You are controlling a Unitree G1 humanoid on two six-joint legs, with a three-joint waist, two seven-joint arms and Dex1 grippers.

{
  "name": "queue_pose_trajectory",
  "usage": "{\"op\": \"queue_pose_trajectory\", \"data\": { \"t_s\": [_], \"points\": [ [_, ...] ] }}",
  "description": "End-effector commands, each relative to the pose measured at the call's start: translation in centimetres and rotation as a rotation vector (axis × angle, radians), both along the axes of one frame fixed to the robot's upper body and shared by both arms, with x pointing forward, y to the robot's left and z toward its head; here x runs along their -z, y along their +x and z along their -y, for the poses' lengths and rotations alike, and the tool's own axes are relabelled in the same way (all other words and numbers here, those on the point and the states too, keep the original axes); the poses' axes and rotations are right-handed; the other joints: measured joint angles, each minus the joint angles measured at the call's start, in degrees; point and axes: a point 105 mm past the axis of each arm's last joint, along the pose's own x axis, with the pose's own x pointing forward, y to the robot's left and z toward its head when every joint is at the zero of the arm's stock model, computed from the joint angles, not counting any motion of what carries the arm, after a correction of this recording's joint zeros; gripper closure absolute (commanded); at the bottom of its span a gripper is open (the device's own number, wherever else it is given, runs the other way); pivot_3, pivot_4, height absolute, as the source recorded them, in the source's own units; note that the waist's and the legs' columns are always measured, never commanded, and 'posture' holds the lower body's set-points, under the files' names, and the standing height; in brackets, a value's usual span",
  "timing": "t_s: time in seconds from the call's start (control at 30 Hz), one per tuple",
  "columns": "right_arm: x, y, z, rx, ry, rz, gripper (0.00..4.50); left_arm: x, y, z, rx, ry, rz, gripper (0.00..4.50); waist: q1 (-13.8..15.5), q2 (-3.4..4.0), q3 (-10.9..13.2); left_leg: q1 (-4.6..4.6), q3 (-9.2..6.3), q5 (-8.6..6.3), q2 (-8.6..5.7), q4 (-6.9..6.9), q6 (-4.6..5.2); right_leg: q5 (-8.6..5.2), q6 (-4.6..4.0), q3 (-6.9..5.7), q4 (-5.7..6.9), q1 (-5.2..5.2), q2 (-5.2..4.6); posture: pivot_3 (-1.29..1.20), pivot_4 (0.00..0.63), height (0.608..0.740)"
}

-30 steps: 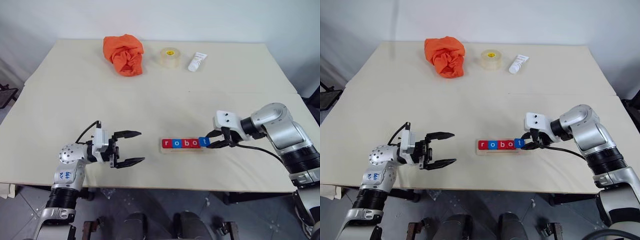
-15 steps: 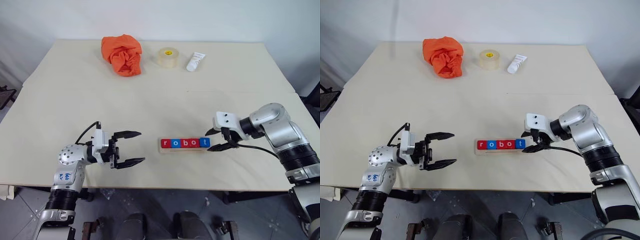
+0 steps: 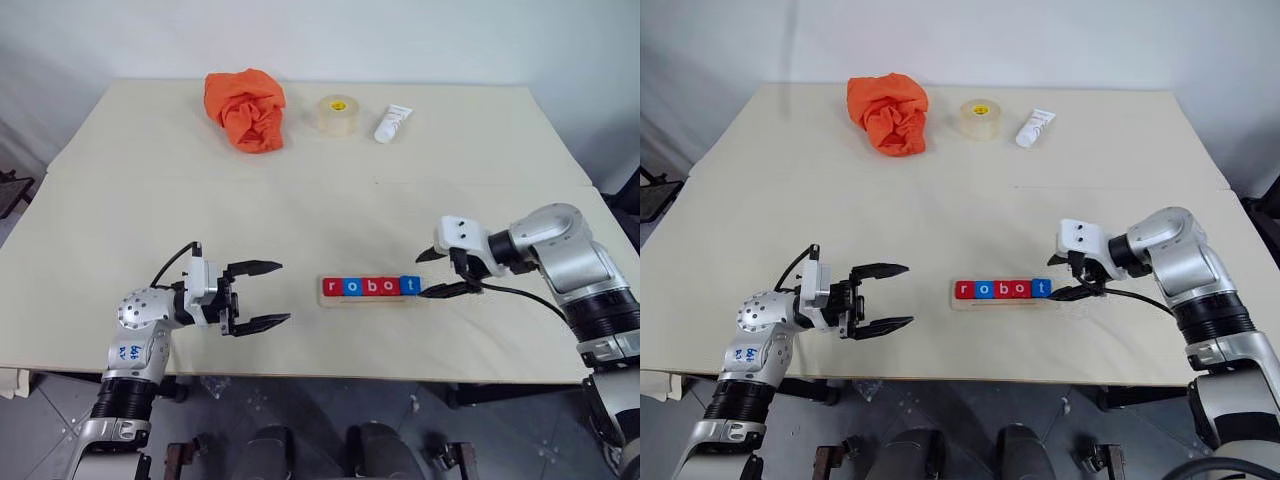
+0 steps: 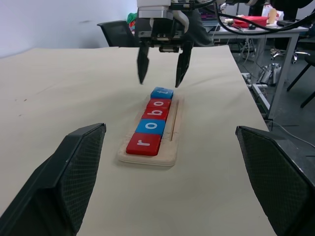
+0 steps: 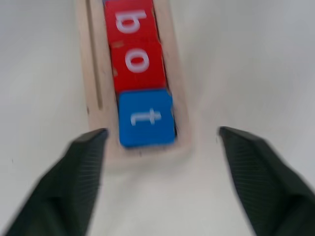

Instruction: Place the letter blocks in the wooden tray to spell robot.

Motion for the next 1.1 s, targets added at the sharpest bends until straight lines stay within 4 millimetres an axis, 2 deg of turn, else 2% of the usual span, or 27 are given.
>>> {"op": "queue_pose_trajectory", "data": {
  "t_s": [0.03,0.27,0.6,0.73,0.83,0.93,1.1],
  "points": [
    [-0.7,0.4,0.3,0.027,0.022,0.051,2.35,-0.8,0.2,-0.1,-0.003,-0.006,0.036,0.00,0.0,0.00,0.0,0.00,0.01,0.00,0.00,0.00,0.00,0.00,0.00,0.00,0.00,0.00,0.00,0.00,0.150,0.740],
    [-0.2,0.5,0.0,0.033,0.031,0.049,4.45,-0.9,0.3,-0.2,-0.001,-0.002,0.038,0.00,0.0,0.00,0.0,0.00,0.01,0.00,0.00,0.00,0.00,0.00,0.00,0.00,0.02,-0.01,0.00,0.00,0.150,0.740],
    [-0.6,0.1,-0.9,-0.006,0.079,0.040,4.45,-1.0,0.2,-0.3,-0.007,0.001,0.039,0.00,0.0,0.00,0.0,0.00,0.01,0.00,0.00,0.01,0.00,0.00,0.00,0.00,0.02,0.00,0.00,0.00,0.150,0.740],
    [-1.8,0.5,0.5,0.031,0.088,0.099,4.45,-1.1,0.0,-0.6,-0.015,0.005,0.044,0.00,0.0,0.00,0.0,0.00,0.01,0.00,0.00,0.00,0.00,0.00,0.00,0.00,0.02,-0.01,0.00,0.00,0.150,0.740],
    [-2.5,-0.1,2.0,0.036,0.121,0.101,3.85,-1.2,0.2,-0.9,-0.050,0.010,0.039,0.00,0.1,0.00,0.0,0.00,0.01,0.00,0.00,0.00,0.00,0.00,0.00,0.00,0.01,0.00,0.00,0.00,0.150,0.740],
    [-3.3,-0.7,3.1,0.013,0.193,0.128,2.87,-1.2,0.2,-1.3,-0.076,0.032,0.022,0.00,0.1,0.00,0.0,0.00,-0.01,0.00,0.00,0.00,0.01,0.00,0.00,-0.01,-0.01,0.02,0.00,0.00,0.150,0.740],
    [-3.2,-2.3,5.0,-0.040,0.309,0.121,1.16,-2.2,0.2,-2.0,-0.126,-0.021,0.013,0.00,0.0,-0.01,0.0,0.03,0.00,-0.02,0.00,0.00,0.03,0.00,0.01,-0.02,-0.05,0.09,0.00,0.00,0.150,0.740]
  ]
}}
